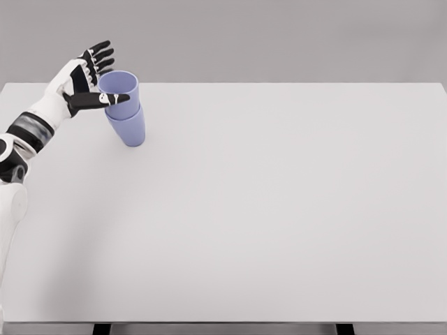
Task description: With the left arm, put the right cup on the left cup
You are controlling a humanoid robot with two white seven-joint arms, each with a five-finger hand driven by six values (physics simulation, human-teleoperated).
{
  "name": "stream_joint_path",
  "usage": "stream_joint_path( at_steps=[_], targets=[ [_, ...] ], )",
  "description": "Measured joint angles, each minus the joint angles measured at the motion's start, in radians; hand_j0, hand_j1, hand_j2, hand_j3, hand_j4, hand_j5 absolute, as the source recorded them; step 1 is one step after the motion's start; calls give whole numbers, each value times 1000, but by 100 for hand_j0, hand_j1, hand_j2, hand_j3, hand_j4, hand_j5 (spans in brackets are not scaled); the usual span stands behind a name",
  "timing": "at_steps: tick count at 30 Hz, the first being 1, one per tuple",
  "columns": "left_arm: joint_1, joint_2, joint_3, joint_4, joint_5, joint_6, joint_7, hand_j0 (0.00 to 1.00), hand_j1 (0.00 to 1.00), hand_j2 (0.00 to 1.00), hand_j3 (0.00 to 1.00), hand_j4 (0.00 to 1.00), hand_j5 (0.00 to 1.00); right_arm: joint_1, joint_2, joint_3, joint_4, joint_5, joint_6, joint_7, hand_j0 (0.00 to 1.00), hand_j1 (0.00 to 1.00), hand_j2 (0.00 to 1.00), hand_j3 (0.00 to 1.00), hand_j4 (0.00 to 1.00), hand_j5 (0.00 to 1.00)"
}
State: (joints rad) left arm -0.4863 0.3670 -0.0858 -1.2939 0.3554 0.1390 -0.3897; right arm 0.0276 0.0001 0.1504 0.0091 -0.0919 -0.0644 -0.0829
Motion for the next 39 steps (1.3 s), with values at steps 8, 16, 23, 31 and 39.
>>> stream_joint_path(
  at_steps=[8, 16, 23, 31, 39],
  targets=[
    [5, 4, 4, -43, 3, 9, 0, 100, 100, 100, 100, 100, 100, 0, 0, 0, 0, 0, 0, 0, 100, 100, 100, 100, 100, 100],
    [14, 9, 16, -74, 8, 11, 0, 100, 100, 100, 100, 100, 100, 0, 0, 0, 0, 0, 0, 0, 100, 100, 100, 100, 100, 100],
    [72, 26, 65, -115, 9, 12, 0, 100, 100, 100, 100, 100, 100, 0, 0, 0, 0, 0, 0, 0, 100, 100, 100, 100, 100, 100],
    [190, 46, 186, -215, 10, 9, -1, 100, 100, 100, 100, 100, 100, 0, 0, 0, 0, 0, 0, 0, 100, 100, 100, 100, 100, 100],
    [390, 54, 317, -349, 4, -1, -10, 100, 100, 100, 100, 100, 100, 0, 0, 0, 0, 0, 0, 0, 100, 100, 100, 100, 100, 100]
  ],
)
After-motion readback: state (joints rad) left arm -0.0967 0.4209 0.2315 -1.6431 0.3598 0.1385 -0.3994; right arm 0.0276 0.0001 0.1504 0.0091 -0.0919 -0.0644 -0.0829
